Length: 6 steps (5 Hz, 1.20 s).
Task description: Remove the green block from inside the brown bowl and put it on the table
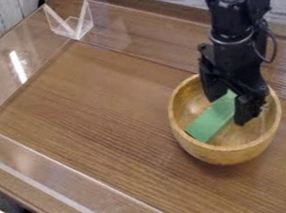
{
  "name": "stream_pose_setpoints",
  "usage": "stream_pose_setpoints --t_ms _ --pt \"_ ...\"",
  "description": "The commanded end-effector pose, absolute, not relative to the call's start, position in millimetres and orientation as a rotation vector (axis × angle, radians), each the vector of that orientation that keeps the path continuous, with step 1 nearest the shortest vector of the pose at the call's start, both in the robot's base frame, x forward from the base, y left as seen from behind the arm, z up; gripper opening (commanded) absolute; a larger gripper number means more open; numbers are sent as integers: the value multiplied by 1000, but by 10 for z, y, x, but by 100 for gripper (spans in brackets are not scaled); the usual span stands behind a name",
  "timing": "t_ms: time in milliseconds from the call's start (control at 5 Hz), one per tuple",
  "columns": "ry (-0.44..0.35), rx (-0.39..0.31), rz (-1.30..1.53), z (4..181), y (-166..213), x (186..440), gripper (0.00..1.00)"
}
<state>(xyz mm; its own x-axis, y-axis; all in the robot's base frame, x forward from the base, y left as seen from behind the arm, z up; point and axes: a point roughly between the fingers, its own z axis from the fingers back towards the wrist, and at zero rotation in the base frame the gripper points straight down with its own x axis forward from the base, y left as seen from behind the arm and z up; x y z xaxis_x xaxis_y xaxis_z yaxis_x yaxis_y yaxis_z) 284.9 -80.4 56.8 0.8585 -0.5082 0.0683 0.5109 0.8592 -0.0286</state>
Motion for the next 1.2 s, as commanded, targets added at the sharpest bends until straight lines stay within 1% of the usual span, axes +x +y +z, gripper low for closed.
stream_pose_setpoints --t_ms 0,200,400,800,1000 --pt "-85 -35 -490 511 -737 2940 100" --pt "-73 -29 -493 445 -674 2969 100" --pt "-68 -25 -495 410 -610 2999 0" --pt "-69 -33 -384 597 -580 2954 0" --pt "-79 -39 -412 813 -500 2926 0"
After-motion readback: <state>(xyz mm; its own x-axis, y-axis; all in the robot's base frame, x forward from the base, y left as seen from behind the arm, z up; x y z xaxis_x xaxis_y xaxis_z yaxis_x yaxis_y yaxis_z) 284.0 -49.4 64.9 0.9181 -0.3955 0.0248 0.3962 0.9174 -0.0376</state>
